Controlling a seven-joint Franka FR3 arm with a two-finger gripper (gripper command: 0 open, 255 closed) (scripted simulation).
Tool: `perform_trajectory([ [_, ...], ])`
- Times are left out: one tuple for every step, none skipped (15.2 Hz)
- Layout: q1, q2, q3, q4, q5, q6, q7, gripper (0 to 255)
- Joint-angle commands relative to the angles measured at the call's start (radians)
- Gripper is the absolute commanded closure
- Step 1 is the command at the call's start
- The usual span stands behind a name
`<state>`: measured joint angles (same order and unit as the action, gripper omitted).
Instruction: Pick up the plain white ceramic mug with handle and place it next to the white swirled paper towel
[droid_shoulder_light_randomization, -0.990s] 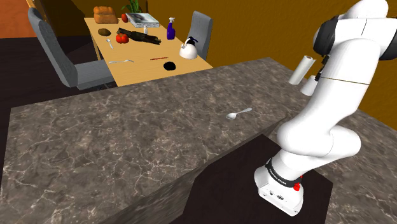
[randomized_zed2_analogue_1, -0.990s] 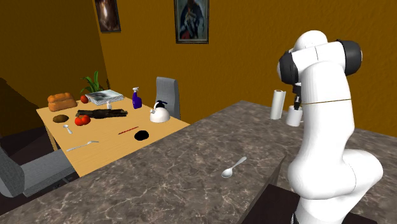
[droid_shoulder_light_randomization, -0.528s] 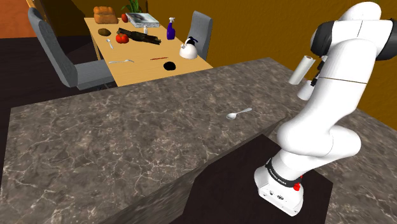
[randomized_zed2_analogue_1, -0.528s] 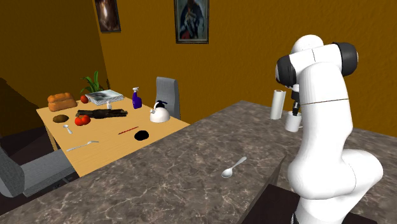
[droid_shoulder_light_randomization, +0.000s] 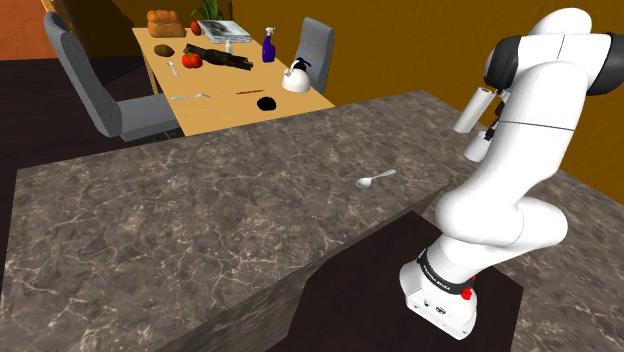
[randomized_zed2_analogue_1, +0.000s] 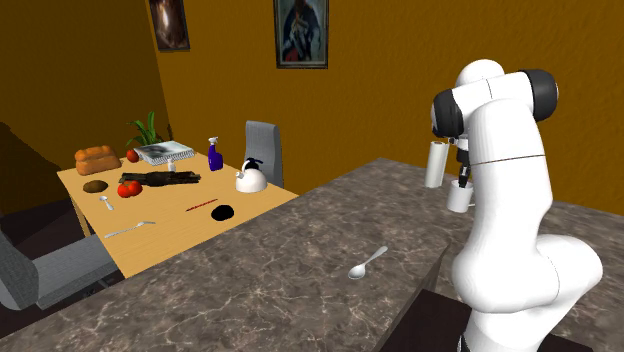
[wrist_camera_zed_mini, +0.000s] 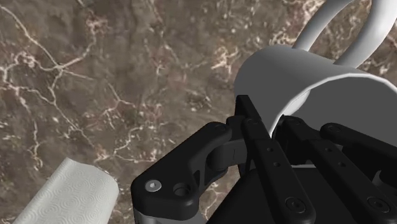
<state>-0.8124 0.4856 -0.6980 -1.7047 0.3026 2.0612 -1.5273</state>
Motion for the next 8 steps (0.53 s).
perform_trajectory([
  [0.0,0.0,0.0,0.0,0.0,0.001,0.0,255],
  [0.0,0.0,0.0,0.0,0.0,0.001,0.0,255],
  [0.0,0.0,0.0,0.0,0.0,0.001,0.0,255],
  [0.0,0.0,0.0,0.0,0.0,0.001,0.0,0],
  [0.0,0.0,0.0,0.0,0.0,0.001,0.0,0],
  [0.0,0.0,0.0,0.0,0.0,0.001,0.0,0],
  [0.0,0.0,0.0,0.0,0.0,0.001,0.0,0],
  [0.0,0.0,0.0,0.0,0.0,0.001,0.0,0],
])
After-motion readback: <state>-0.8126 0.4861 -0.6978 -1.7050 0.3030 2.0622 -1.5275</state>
